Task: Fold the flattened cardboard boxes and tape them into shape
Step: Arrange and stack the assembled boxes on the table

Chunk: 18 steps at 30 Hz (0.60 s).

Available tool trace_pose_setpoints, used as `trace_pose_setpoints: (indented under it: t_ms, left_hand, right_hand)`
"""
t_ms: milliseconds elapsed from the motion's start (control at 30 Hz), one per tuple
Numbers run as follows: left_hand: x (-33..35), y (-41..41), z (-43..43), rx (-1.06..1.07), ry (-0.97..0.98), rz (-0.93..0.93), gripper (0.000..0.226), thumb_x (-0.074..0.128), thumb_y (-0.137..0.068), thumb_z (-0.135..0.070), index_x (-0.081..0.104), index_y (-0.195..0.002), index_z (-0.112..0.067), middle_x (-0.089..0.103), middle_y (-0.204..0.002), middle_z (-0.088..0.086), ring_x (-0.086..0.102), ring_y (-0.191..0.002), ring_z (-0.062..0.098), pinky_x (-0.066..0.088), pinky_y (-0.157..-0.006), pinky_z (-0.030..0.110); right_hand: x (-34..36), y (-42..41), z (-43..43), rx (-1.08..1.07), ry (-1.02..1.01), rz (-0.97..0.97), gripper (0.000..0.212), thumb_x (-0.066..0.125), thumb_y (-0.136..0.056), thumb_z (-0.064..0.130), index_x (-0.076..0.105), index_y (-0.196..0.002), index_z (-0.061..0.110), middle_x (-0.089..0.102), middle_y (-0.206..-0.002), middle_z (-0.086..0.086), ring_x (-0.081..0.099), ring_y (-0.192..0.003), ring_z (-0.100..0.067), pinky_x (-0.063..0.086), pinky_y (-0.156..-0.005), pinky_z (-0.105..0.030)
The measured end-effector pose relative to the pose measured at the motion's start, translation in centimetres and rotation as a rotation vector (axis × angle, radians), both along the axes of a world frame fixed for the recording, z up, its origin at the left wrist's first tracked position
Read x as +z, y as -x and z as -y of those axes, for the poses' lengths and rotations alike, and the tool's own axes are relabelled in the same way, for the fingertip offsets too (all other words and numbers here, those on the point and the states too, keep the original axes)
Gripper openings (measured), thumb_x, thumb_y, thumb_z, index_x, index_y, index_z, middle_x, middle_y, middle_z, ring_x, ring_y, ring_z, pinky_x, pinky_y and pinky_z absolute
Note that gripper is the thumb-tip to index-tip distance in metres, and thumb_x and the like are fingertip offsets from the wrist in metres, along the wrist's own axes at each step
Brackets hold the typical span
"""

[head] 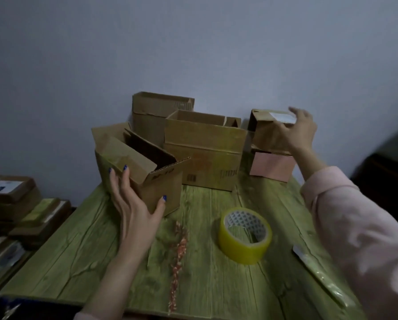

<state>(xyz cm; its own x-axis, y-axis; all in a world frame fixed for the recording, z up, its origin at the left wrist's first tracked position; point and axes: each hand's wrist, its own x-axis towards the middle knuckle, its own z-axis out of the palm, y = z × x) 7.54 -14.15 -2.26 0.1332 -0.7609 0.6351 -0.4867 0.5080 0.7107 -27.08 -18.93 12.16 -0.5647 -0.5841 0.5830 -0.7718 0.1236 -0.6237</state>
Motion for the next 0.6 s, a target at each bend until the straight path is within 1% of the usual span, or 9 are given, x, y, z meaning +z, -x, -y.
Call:
trace_pose_setpoints:
  t_ms: [67,133,200,300,367,433,500,533,600]
  left_hand:
    - [-0.4,-0.4,0.5,0.012,-0.015,-0.020,0.094,0.076,-0.074,-0.007,0.015,-0.146,-0.006,-0.002,-0.155,0.015,0.002,-0.144,0.025,0.013,-0.112,0.034]
    - [-0.7,-0.5,0.8,0.017,-0.006,-0.015,0.094,0.076,-0.074,-0.008,0.015,-0.146,-0.006,0.001,-0.155,0.016,0.004,-0.144,0.027,0.015,-0.112,0.037]
    - [-0.8,-0.5,0.8,0.018,0.014,0.001,0.094,0.076,-0.074,-0.008,0.014,-0.145,-0.009,0.002,-0.154,0.016,0.006,-0.144,0.028,0.016,-0.112,0.039]
    - [-0.8,-0.4,1.0,0.031,0.035,0.015,0.095,0.077,-0.073,-0.008,0.014,-0.144,-0.019,0.004,-0.154,0.016,0.008,-0.143,0.027,0.016,-0.111,0.038]
    - [-0.8,-0.5,1.0,0.041,0.030,0.022,0.096,0.077,-0.073,-0.008,0.014,-0.145,-0.015,0.005,-0.154,0.017,0.008,-0.143,0.027,0.017,-0.111,0.039]
    - [-0.8,-0.5,1.0,0.048,0.015,0.026,0.096,0.077,-0.072,-0.007,0.016,-0.145,-0.010,0.007,-0.153,0.018,0.009,-0.142,0.028,0.018,-0.111,0.041]
    - [-0.6,-0.5,0.9,0.057,-0.004,0.016,0.096,0.078,-0.071,-0.006,0.017,-0.145,-0.006,0.008,-0.153,0.019,0.011,-0.142,0.030,0.018,-0.111,0.040]
    - [-0.5,-0.6,0.9,0.060,-0.007,0.012,0.096,0.078,-0.071,-0.005,0.017,-0.145,-0.005,0.008,-0.153,0.019,0.011,-0.142,0.031,0.017,-0.111,0.039]
    - [-0.3,-0.6,0.8,0.053,-0.002,0.017,0.097,0.079,-0.071,-0.005,0.017,-0.145,-0.004,0.007,-0.153,0.019,0.010,-0.142,0.031,0.016,-0.111,0.038]
  right_hand:
    - [-0.5,1.7,1.3,-0.032,-0.038,0.009,0.064,0.065,-0.087,0.036,0.039,-0.143,0.019,0.023,-0.152,-0.020,0.019,-0.141,-0.035,0.013,-0.114,-0.035]
    - [-1.3,3.2,2.6,-0.043,-0.094,0.033,0.070,0.068,-0.085,0.037,0.035,-0.145,0.021,0.017,-0.154,-0.022,0.015,-0.142,-0.039,0.011,-0.117,-0.041]
    - [-1.9,3.9,3.6,-0.006,-0.104,0.081,0.068,0.072,-0.083,0.030,0.041,-0.142,0.016,0.023,-0.151,-0.020,0.027,-0.138,-0.038,0.019,-0.117,-0.041]
    - [-2.4,3.9,4.2,0.018,-0.021,0.170,0.055,0.075,-0.079,0.014,0.055,-0.130,0.008,0.031,-0.145,-0.012,0.039,-0.131,-0.028,0.027,-0.113,-0.029]
    - [-2.4,3.7,4.3,0.016,0.071,0.252,0.051,0.079,-0.074,0.010,0.062,-0.122,0.007,0.038,-0.136,-0.008,0.044,-0.125,-0.025,0.032,-0.110,-0.028]
    - [-2.2,3.6,3.8,0.018,0.196,0.359,0.049,0.081,-0.070,0.011,0.065,-0.116,0.010,0.043,-0.131,-0.005,0.048,-0.119,-0.021,0.039,-0.106,-0.026]
    - [-1.5,3.0,2.5,0.005,0.290,0.359,0.046,0.081,-0.071,0.014,0.066,-0.115,0.014,0.045,-0.131,-0.005,0.048,-0.112,-0.013,0.038,-0.097,-0.009]
    - [-1.1,2.7,1.7,0.003,0.308,0.333,0.045,0.081,-0.072,0.017,0.067,-0.114,0.016,0.047,-0.130,-0.005,0.049,-0.111,-0.011,0.036,-0.094,-0.006]
    - [-0.1,2.2,-0.4,0.028,0.364,0.292,0.044,0.083,-0.070,0.022,0.069,-0.112,0.019,0.050,-0.127,-0.005,0.051,-0.112,-0.012,0.038,-0.098,-0.013]
